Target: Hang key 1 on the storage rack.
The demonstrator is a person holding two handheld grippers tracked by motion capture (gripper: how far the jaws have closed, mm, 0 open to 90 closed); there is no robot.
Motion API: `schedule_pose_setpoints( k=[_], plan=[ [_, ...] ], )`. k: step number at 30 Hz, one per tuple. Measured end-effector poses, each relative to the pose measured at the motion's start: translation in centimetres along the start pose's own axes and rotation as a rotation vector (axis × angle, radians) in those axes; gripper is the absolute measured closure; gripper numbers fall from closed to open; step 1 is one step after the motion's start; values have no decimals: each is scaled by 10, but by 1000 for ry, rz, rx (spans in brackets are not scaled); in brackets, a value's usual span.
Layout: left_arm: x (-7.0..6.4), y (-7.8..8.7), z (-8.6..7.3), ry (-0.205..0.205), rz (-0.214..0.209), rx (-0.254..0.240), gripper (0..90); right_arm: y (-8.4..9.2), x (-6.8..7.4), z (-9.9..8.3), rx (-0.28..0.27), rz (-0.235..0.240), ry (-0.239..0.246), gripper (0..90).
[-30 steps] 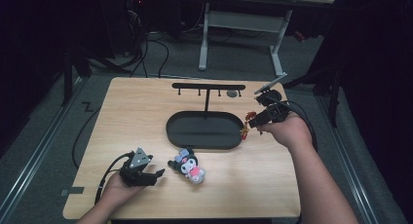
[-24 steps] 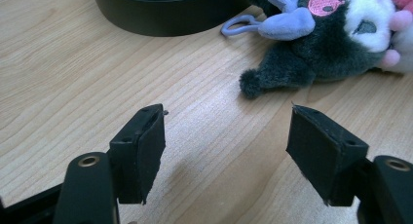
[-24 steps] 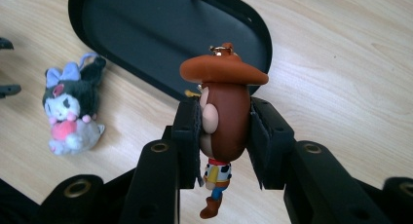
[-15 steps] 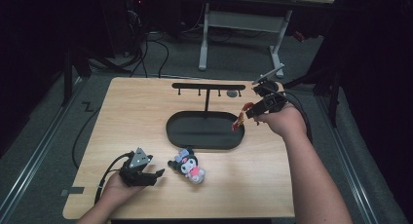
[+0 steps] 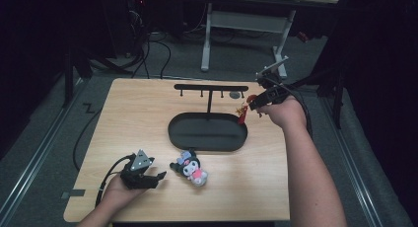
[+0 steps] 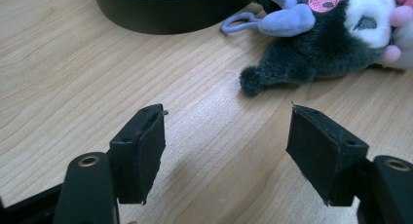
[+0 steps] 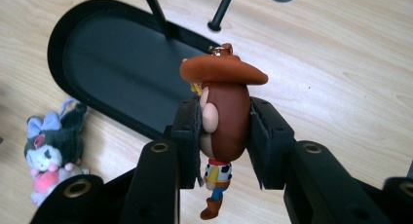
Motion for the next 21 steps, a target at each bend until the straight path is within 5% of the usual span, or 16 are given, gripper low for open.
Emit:
schedule_pose_setpoints(
  k=[21],
  plan=[
    [-1, 0, -1, -5, -7, 5, 303, -4, 7, 21, -36, 12, -3, 675]
  ],
)
Point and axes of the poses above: each handheld gripper's, and its own axes: y roughly backward along the jaws, z roughly out of its top, x roughly to its left, the point moved 10 cm from there along -y, roughly forward along the jaws, and after that the axes turned 1 degree about -y, right-handed, at the moved point
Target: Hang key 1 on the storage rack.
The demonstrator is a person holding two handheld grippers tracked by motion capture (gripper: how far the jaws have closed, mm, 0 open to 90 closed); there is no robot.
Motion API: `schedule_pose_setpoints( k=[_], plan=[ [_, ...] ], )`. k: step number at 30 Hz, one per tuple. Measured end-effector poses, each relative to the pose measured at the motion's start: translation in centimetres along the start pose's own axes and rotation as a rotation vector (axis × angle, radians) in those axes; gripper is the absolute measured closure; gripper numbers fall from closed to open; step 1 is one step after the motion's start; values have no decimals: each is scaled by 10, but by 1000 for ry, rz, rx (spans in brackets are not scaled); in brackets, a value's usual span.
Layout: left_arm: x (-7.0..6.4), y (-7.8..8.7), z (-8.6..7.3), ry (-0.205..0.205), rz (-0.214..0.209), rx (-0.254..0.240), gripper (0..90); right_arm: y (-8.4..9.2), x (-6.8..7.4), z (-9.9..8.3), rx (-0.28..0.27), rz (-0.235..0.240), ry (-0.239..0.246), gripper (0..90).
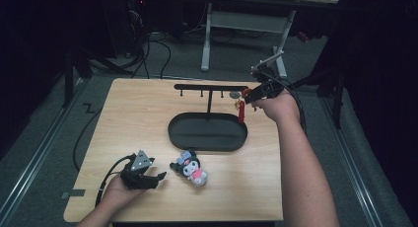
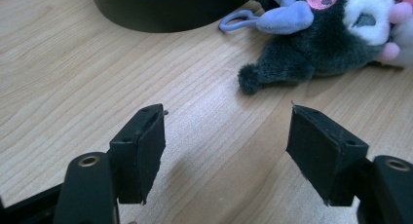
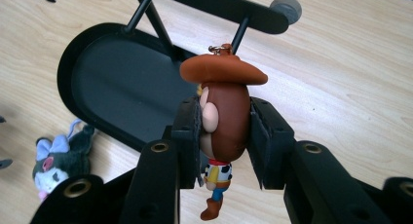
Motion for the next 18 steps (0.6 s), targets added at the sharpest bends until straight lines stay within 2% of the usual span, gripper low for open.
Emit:
schedule_pose_setpoints(
  k=[8, 10, 13, 18],
  plan=[
    [0, 0, -2, -3, -4, 6, 303, -6, -9, 6, -14, -17, -27, 675],
    [0, 0, -2, -2, -4, 4, 303, -10, -12, 3, -9, -18, -48, 675],
    [0, -1, -1, -2, -5, 4, 303, -13, -16, -2, -9, -19, -52, 674],
    [-2, -2, -2, -12, -8, 9, 304, -26, -25, -17, 2, -13, -93, 674]
  ],
)
Point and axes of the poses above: each handheld gripper's, and its own axes: y roughly backward along the jaws, z roughly out of its top, x roughly to its left, the point moved 10 cm from there along -y, roughly forward along the jaws, and after that the axes turned 1 degree about -y, right-handed, at the moved point
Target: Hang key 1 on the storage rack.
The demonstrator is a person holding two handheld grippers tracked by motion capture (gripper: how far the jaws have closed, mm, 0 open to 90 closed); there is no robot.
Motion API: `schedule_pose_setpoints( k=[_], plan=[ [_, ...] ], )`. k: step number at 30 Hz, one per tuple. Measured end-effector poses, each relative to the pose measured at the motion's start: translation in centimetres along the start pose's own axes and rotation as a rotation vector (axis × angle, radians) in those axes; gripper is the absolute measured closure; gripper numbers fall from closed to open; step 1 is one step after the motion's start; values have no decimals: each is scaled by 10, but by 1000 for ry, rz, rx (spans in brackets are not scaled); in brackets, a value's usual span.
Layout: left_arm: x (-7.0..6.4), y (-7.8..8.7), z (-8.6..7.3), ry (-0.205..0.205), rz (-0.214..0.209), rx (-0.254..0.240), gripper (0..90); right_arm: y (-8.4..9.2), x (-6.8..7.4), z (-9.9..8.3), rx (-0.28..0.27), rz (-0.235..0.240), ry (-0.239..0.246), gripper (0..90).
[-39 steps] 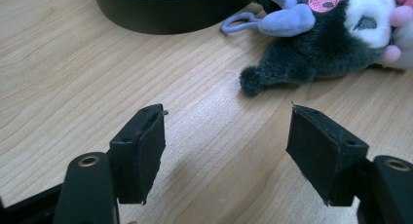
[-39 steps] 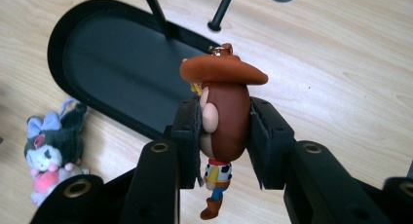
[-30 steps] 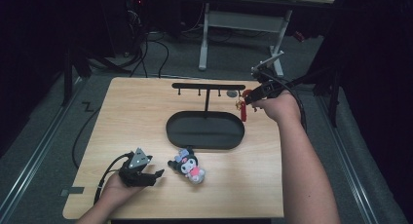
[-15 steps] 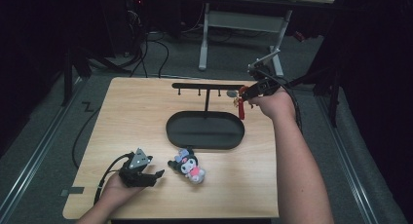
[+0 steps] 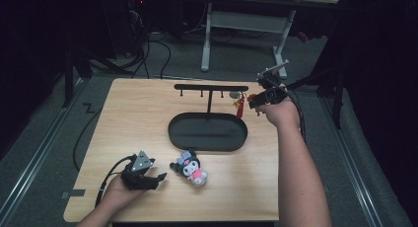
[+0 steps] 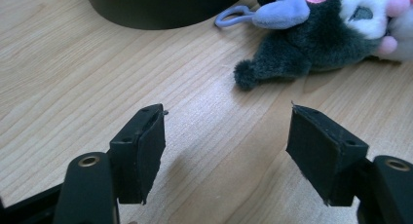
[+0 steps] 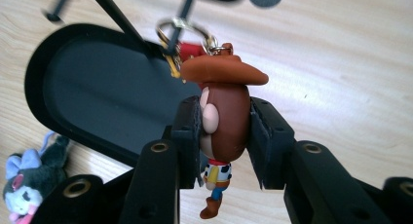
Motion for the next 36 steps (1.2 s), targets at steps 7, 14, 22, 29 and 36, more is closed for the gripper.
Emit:
schedule_pose_setpoints(
  k=[7, 14, 22, 29, 36],
  plan=[
    [-1, -1, 0, -5, -2, 4, 304, -23, -2, -20, 26, 28, -6, 672],
    [-3, -2, 0, -13, -1, 9, 306, -40, 1, -29, 26, 48, -5, 632],
    [-2, -1, 2, -11, -2, -1, 311, -43, 5, -50, -19, 13, -11, 407],
    [-8, -3, 4, -33, -3, 3, 350, -42, 13, -102, -100, -10, 14, 399],
    [-11, -4, 6, -39, 1, 2, 397, -50, 16, -151, -184, -51, 70, 403]
  ],
)
Point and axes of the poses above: each handheld gripper's, and its own axes: y roughly backward along the jaws, z roughly out of its top, x roughly to its left, the point moved 10 cm from there along -y, roughly forward along the jaws, and after that the axes turned 1 degree about -y, right-handed, at the moved point
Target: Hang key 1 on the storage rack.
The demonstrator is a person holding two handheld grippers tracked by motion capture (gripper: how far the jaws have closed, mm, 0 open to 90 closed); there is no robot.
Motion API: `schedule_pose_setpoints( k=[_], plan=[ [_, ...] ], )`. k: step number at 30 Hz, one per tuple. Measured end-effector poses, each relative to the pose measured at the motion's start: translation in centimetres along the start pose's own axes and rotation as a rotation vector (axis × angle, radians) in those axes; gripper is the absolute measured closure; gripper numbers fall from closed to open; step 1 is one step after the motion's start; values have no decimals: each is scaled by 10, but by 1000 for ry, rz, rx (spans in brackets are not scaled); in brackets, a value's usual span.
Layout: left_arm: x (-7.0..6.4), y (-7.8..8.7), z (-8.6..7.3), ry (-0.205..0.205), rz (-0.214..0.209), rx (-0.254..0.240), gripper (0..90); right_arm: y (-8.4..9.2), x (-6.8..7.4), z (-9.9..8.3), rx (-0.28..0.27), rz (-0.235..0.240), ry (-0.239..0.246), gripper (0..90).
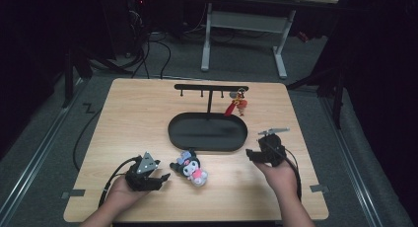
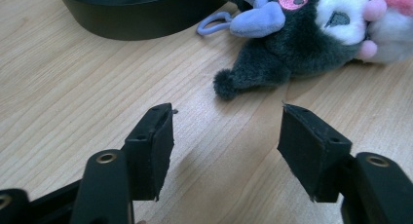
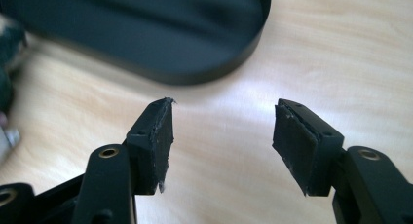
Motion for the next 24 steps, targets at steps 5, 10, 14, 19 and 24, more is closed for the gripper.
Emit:
schedule_pose_setpoints(
  k=[5, 10, 14, 19, 24],
  plan=[
    [4, 2, 4, 15, 27, -21, 510, 6, 15, -42, -154, 24, -23, 421],
    [3, 0, 6, 30, 18, -21, 641, 3, 32, -80, -173, 38, 12, 471],
    [2, 0, 7, 27, 19, -23, 670, 3, 36, -77, -192, 103, -45, 469],
    [4, -1, 7, 20, 45, -30, 655, 4, 36, -74, -213, 82, -32, 469],
    [8, 1, 10, 44, 70, -43, 696, 7, 38, -71, -230, 88, -44, 469]
  ],
)
Point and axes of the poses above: each handheld gripper's, and its own axes: y roughly backward along the jaws, z roughly out of its top, x roughly to its left, the point moved 10 cm from there along -y, roughly forward along the jaws, and after that the axes turned 1 degree about -y, right-handed, at the moved point
